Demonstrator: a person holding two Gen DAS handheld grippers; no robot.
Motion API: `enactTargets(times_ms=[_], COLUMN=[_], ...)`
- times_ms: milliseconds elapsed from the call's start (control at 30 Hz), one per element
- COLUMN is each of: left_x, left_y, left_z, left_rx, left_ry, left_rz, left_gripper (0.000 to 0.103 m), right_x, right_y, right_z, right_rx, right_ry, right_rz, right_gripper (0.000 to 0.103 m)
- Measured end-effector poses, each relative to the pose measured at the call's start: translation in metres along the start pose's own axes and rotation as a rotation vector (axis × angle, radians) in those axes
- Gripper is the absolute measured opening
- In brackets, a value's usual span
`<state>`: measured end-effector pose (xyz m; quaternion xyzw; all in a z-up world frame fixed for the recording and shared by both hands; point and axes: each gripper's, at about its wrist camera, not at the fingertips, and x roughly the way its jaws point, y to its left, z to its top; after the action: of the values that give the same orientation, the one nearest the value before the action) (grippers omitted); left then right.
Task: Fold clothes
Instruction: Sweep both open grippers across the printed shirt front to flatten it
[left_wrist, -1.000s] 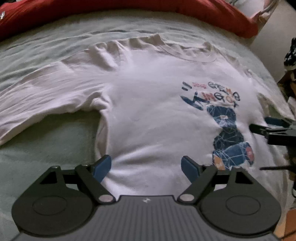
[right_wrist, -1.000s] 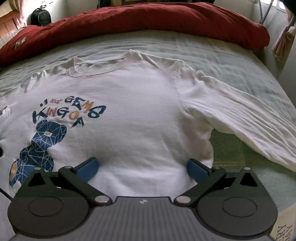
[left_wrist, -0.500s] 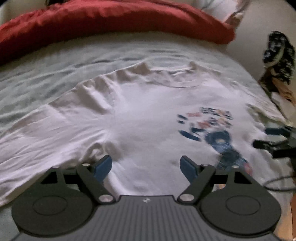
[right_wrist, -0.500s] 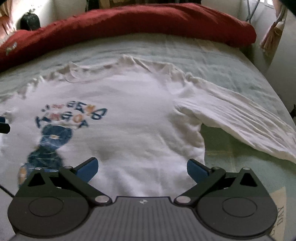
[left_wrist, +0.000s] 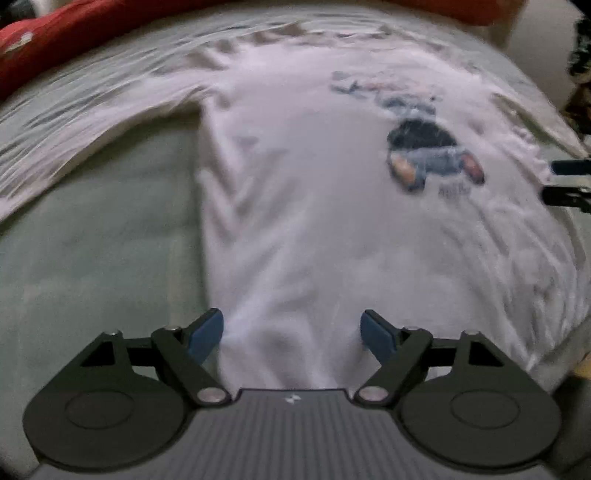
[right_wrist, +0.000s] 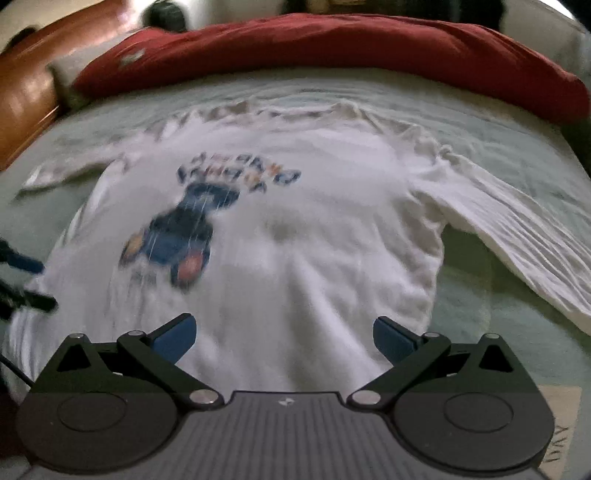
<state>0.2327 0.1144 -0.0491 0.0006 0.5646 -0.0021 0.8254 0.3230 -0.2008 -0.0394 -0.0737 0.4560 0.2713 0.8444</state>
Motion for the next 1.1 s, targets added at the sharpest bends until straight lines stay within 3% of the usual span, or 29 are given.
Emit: enactTargets(times_ms=[100,233,333,633,933,1100], left_x=[-0.008,0.015,0.013,0.017,0.02,0.021], left_y=[-0.011,-0.019,-0.009,0.005,0.006,0.004], left_z=[0.0,-0.011,-0.02,-0.014,-0.012,-0.019], left_rx=[0.041,0.178,0.212,0.233,0.183,0.216], left_ry=[-0.066,-0.029,-0.068,-0.044,-0.083,-0.145], left_rz=[-0.028,-0.07,-0.118,-0.24,-0.253,-0.244], left_gripper=[0.081,0.083,0.084,0.089,0.09,0.09], right_x=[-0.008,0.005,0.017,0.026,0.026,0.026], right_y=[-0.002,0.007,0.021,0.031,0.033,0.036], right_z=[-0.011,-0.022,-0.036,-0.045,-0.046,-0.05], right_rx=[-0.031,-0.026,-0.069,-0.052,-0.031,-0.023], right_ry=[-0.032,-0.038,-0.031,-0.054,-0.054,-0.092], right_rz=[0.015,0.03,-0.026,-0.107,-0.118,-0.142], right_gripper=[0.103,0.103,0.103,0.103,0.103,0.103])
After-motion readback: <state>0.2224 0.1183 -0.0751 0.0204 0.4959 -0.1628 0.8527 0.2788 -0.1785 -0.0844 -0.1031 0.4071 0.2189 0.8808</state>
